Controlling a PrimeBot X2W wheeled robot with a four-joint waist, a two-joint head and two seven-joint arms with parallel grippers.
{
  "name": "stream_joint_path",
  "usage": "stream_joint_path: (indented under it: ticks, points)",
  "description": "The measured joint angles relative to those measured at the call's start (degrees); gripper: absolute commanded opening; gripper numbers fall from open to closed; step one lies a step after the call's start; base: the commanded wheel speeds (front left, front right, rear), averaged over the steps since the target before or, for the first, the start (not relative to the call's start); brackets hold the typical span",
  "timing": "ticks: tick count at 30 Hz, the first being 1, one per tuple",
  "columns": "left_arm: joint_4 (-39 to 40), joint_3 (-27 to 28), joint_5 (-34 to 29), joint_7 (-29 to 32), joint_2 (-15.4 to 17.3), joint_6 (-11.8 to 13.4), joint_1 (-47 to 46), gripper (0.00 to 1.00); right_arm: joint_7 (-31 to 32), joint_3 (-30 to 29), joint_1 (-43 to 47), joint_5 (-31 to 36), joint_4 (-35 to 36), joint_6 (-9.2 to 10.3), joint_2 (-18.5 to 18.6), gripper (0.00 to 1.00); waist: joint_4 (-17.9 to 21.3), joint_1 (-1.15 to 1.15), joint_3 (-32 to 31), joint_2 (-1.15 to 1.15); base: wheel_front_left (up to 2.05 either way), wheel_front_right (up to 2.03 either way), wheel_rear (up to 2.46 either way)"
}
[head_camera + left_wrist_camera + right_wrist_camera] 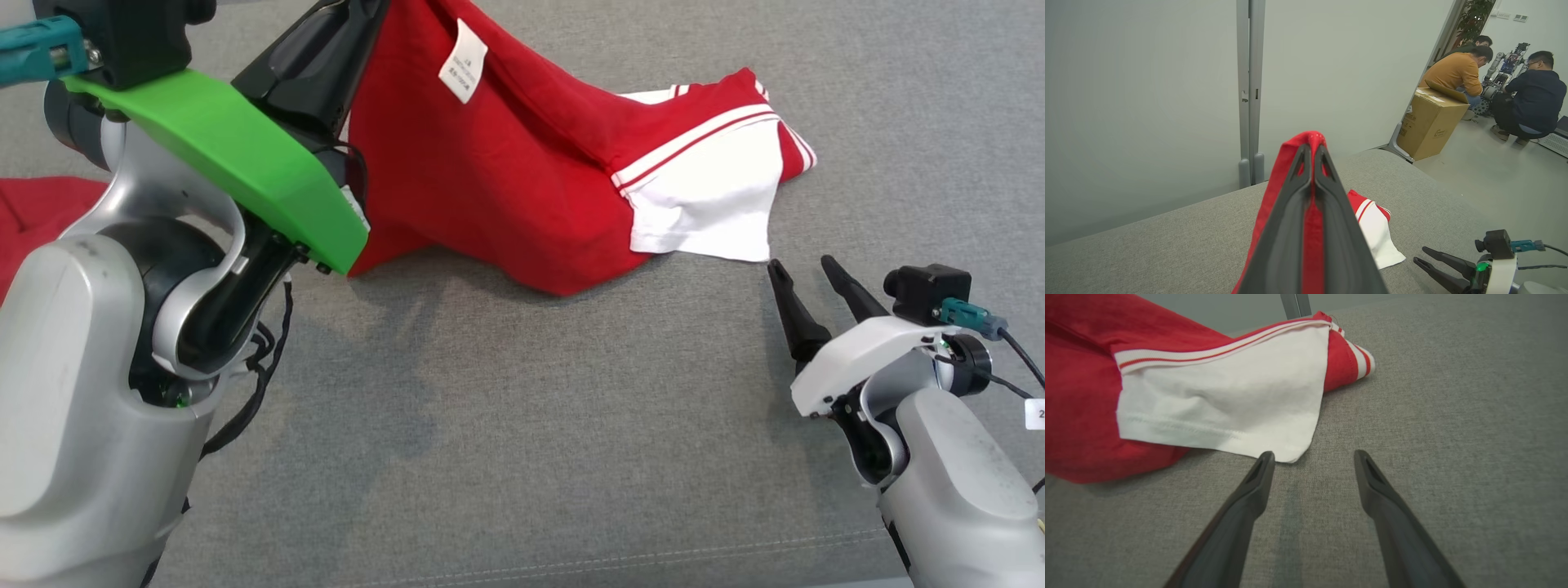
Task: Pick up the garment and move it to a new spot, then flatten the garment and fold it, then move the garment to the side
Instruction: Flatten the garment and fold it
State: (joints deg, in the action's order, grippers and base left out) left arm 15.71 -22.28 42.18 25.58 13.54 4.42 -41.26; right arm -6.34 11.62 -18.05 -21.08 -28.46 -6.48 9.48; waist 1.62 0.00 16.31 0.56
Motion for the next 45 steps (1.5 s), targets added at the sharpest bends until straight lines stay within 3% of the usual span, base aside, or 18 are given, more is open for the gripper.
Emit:
stream_joint_path:
  ticks: [6, 15, 18, 20, 22, 24, 26, 34, 39, 45]
  points:
    - [1.67, -0.09, -0.05, 1.43, 0.04, 0.65, 0.01, 0.00, -1.18, -0.55, -3.78, -0.27, -3.28, 0.02, -0.92, 1.00, -1.43, 0.00, 1.35, 0.00, 0.00, 0.00, 0.00]
    - [3.53, -0.33, -0.59, 3.22, 0.16, 1.13, 0.03, 0.00, -2.04, -1.04, -6.53, -0.62, -9.22, 0.02, -1.11, 0.89, -2.69, 0.00, 2.87, 0.00, 0.00, 0.00, 0.00]
    - [3.89, -0.21, -0.74, 3.66, 0.31, 1.14, 0.08, 0.00, -2.44, -0.71, -7.76, -0.62, -10.85, 0.02, -1.74, 0.75, -2.86, 0.00, 3.17, 0.00, 0.00, 0.00, 0.00]
    - [4.00, -0.16, -0.85, 3.78, 0.35, 1.16, 0.10, 0.00, -2.74, -0.57, -8.20, -0.62, -11.31, 0.02, -2.03, 0.48, -2.87, 0.00, 3.23, 0.00, 0.00, 0.00, 0.00]
    - [4.32, -0.09, -1.10, 4.14, 0.36, 1.23, 0.14, 0.00, -2.83, -0.16, -8.93, -0.63, -12.16, 0.02, -2.40, 0.33, -2.85, 0.00, 3.31, 0.00, 0.00, 0.00, 0.00]
    - [4.67, -0.01, -1.11, 4.20, 0.37, 1.24, 0.18, 0.00, -3.21, 0.00, -9.44, -0.68, -13.01, 0.01, -2.63, 0.29, -2.81, 0.00, 3.36, 0.00, 0.00, 0.00, 0.00]
    - [5.01, 0.19, -1.12, 4.66, 0.38, 1.67, 0.22, 0.00, -3.66, 0.18, -10.11, -0.68, -14.11, -0.03, -2.66, 0.00, -2.68, 0.00, 3.39, 0.00, 0.00, 0.00, 0.00]
    - [5.03, 2.78, -1.66, 4.61, 1.65, 1.74, 2.08, 0.00, -5.87, 1.13, -13.63, -1.45, -12.72, -0.19, -3.05, 0.00, -1.26, 0.00, 2.92, 0.00, 0.00, 0.00, 0.00]
    - [4.97, 5.65, -1.79, 3.49, 2.23, 1.76, 2.59, 0.00, -7.80, -0.49, -22.46, -3.46, -1.63, -0.58, -0.98, 0.00, 0.03, 0.00, 1.86, 0.00, 0.00, 0.00, 0.00]
    - [5.39, 9.17, -1.77, 1.83, 2.53, 2.18, 2.58, 0.00, -8.25, -6.93, -26.92, -7.80, 10.74, -0.58, 5.87, 0.00, 1.51, 0.00, -0.44, 0.00, 0.00, 0.00, 0.00]
